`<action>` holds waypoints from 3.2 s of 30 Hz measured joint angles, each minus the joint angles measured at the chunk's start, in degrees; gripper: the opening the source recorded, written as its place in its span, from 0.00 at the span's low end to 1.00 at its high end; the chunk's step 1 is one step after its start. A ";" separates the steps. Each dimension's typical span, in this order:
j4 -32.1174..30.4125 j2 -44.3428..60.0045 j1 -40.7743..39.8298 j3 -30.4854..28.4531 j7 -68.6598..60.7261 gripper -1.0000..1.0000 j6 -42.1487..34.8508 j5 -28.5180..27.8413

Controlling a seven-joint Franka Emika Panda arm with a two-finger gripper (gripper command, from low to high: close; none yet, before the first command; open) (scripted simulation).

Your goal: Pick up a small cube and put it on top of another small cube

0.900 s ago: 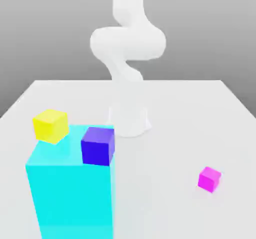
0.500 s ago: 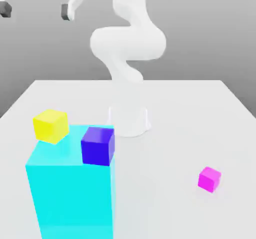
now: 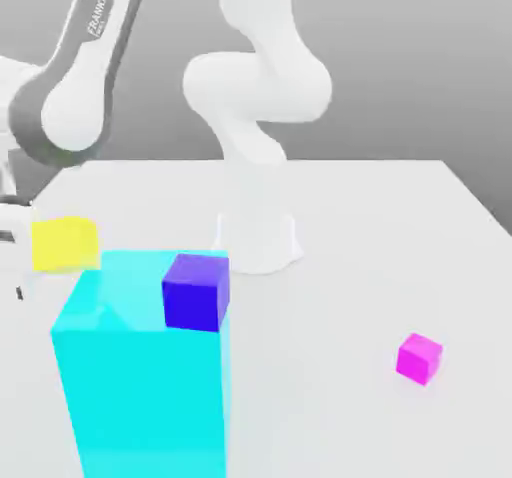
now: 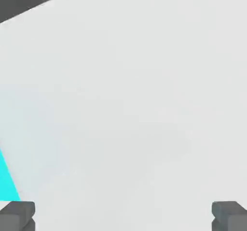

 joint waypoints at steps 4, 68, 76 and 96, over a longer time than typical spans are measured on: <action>-7.60 1.00 0.68 0.58 4.54 0.50 5.14 3.54; -3.71 -13.99 20.44 32.89 21.80 0.00 -22.29 11.32; 11.09 -17.70 14.29 31.54 41.65 0.00 -30.19 -2.14; 19.28 -19.10 7.33 29.80 55.44 1.00 -33.83 -13.72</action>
